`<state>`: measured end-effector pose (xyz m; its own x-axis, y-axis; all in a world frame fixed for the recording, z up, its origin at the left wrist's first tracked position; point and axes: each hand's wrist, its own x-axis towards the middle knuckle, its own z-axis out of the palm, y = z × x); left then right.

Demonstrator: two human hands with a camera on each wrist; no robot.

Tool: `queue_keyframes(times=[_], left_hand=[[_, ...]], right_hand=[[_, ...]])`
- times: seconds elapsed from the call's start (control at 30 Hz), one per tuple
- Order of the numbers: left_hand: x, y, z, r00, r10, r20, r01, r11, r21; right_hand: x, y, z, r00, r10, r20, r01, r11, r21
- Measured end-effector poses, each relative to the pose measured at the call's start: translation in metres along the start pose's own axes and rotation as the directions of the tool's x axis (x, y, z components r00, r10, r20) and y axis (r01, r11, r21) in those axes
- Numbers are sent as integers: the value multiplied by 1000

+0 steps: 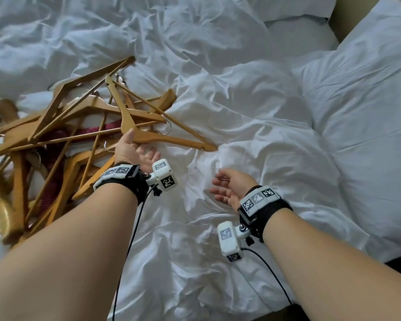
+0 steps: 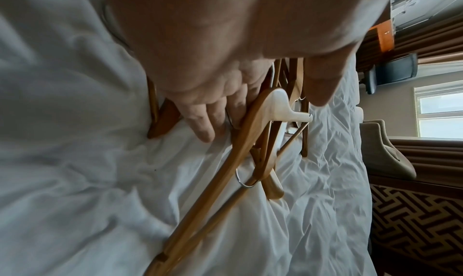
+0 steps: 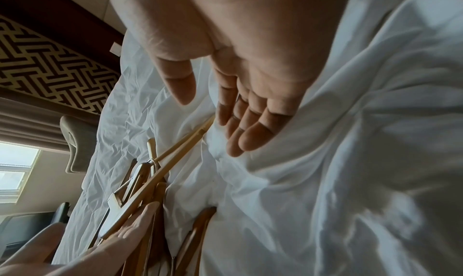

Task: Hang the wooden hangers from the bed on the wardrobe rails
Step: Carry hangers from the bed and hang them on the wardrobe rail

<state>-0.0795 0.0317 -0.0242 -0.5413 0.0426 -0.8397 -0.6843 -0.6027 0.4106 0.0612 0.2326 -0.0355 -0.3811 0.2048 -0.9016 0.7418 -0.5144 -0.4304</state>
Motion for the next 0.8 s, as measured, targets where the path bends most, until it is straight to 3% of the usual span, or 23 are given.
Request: queue_keyframes(times=[0.13,0.43,0.53,0.63,0.7,0.8], left_hand=[[10,2,9,1000,2,15,-2,1000,-17],[10,3,8,999,-31,9,29,980,195],[0,4,3,1000,-26,12,23,981,193],[-22,1,0,995,1,100,-12,994,108],[-42,-2,0,985,26,172,-42,995,92],[-75,-1,4,972,50,228,-77,991,107]], right_hand=[[9,-13,8,1000,-9,10,9,1000,-12],[11,-22,21,1000,-17,21,18,999,-35],[2,-25,28,999,-42,21,43,999,-20],[-9,-30,37,961,-270,-61,269,963,-26],[-22,-29,42,885,-451,-117,426,885,-186],[-41,-20,49,808,-583,-90,496,754,-430]])
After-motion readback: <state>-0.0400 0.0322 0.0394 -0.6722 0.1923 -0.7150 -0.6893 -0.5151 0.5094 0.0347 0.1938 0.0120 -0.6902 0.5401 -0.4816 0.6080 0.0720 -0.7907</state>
